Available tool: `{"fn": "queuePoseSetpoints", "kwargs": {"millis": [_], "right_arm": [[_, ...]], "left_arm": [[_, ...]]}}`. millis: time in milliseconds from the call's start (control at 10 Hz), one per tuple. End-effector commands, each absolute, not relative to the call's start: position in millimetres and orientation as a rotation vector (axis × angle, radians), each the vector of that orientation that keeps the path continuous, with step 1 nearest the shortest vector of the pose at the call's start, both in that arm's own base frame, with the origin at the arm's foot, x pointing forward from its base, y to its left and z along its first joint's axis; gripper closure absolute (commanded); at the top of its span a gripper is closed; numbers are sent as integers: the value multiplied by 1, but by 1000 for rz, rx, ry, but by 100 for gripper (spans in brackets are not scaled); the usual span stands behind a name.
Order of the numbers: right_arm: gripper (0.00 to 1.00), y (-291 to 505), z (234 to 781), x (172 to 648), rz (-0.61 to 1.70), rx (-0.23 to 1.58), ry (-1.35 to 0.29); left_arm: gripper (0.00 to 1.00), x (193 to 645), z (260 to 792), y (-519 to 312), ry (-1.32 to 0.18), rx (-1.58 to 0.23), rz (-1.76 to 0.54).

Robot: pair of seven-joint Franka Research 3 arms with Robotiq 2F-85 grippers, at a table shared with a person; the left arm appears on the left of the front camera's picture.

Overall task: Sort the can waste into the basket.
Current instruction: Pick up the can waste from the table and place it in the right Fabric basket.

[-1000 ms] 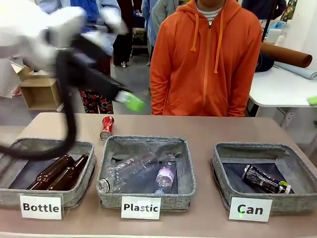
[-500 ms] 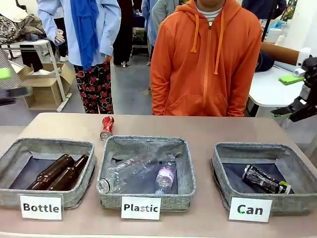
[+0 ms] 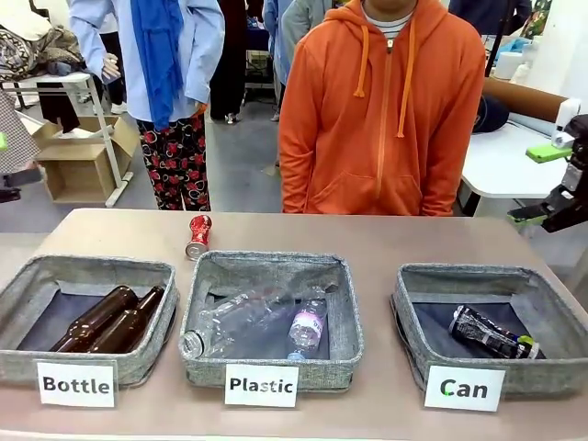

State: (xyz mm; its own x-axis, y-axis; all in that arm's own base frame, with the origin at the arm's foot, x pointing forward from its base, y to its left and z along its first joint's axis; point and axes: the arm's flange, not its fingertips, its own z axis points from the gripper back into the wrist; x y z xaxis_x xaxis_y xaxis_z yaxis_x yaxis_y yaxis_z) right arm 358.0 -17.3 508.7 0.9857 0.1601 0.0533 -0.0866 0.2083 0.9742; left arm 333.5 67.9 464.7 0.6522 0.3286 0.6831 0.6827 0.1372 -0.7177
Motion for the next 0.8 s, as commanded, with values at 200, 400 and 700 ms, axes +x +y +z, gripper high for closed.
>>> {"fn": "queuePoseSetpoints", "kwargs": {"millis": [200,400,700], "right_arm": [[0,-17,514,359,166,1355,48],[0,-17,514,359,166,1355,48],[0,-17,514,359,166,1355,48]], "left_arm": [[0,328,469,70,-907,-1459,-308],[0,328,469,70,-907,-1459,-308],[0,420,493,48,-612,-1308,-332]]}}
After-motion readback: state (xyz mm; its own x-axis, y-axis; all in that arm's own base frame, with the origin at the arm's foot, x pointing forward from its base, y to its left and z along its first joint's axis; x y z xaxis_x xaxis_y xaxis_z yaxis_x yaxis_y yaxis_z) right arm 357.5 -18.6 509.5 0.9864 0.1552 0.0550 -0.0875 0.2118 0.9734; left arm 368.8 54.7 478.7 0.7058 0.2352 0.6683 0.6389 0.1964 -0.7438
